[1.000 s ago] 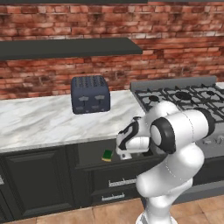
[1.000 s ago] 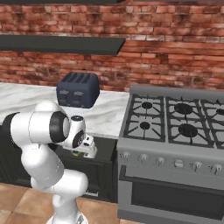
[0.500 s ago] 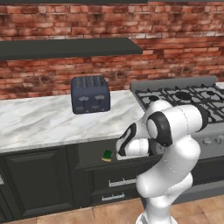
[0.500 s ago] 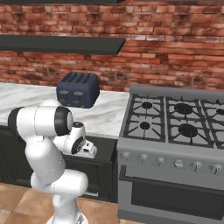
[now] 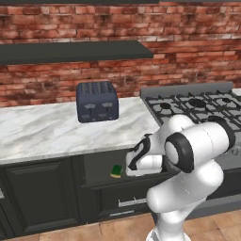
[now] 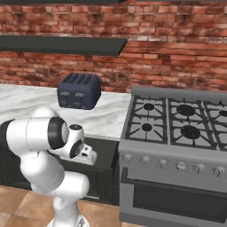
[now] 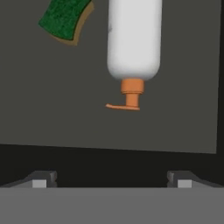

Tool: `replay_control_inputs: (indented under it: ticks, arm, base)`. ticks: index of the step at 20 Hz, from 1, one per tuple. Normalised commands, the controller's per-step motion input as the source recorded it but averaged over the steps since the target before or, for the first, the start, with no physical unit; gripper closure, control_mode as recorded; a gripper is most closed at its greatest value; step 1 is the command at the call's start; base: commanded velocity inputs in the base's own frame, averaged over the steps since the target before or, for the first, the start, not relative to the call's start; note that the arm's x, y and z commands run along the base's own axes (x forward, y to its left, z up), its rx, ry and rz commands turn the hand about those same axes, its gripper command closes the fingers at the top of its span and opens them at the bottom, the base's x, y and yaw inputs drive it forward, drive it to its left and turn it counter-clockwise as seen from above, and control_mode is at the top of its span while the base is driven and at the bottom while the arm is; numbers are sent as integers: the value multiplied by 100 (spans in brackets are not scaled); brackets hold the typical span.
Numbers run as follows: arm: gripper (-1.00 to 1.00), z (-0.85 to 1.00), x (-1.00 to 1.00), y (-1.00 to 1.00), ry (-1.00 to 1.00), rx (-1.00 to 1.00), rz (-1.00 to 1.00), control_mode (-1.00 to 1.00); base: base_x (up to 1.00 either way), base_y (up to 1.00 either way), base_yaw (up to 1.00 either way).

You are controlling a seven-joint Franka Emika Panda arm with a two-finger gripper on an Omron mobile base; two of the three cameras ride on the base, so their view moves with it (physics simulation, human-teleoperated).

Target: Restock the sink supplies by placing the sponge and soap dispenser on the counter and next to the sink. Make sure the soap dispenser is upright.

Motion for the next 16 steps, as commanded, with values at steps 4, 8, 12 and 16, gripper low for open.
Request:
replay_control_inputs:
  ticks: [4,8,12,16]
  arm:
    - [-100,0,-69,-4,0,0,0,-100]
    - [-100,0,-70,-11,0,0,0,-100]
    - [-100,0,-45,-4,0,0,0,-100]
    - [-100,8,2,0,0,0,0,-100]
  base:
    - [0,0,0]
    - [0,0,0]
    - [0,0,0]
    - [0,0,0]
